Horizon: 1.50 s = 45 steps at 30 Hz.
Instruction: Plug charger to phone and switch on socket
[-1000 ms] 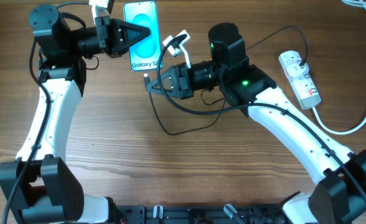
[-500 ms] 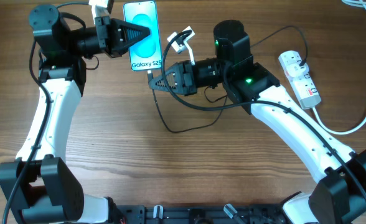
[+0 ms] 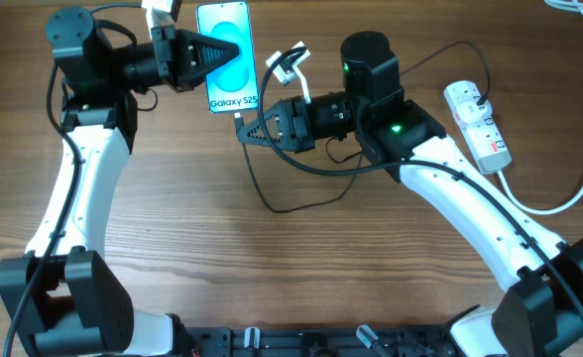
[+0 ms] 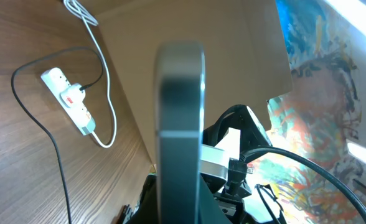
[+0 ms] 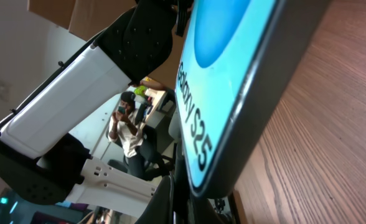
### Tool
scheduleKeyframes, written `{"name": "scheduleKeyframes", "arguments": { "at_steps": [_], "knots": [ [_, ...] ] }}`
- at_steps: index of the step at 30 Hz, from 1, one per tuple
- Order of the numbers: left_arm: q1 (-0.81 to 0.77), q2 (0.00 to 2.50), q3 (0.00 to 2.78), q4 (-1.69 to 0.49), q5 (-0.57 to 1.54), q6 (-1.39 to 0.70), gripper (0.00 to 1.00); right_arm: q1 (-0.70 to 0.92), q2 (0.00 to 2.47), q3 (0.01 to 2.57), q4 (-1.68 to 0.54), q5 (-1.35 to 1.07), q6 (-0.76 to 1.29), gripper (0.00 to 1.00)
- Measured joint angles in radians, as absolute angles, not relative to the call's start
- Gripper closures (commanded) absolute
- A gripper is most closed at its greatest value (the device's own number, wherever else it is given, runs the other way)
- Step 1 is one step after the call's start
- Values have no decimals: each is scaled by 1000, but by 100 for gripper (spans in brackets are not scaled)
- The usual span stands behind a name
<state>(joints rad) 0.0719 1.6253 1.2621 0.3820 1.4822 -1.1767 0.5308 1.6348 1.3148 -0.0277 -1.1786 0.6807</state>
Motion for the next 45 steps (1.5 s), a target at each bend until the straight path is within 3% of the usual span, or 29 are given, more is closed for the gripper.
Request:
{"name": "scheduleKeyframes", "arguments": {
  "at_steps": [45],
  "knots": [
    [72, 1625, 1262, 382, 1451, -1210, 96, 531, 1635, 1315, 33, -1152, 793, 96]
  ]
}}
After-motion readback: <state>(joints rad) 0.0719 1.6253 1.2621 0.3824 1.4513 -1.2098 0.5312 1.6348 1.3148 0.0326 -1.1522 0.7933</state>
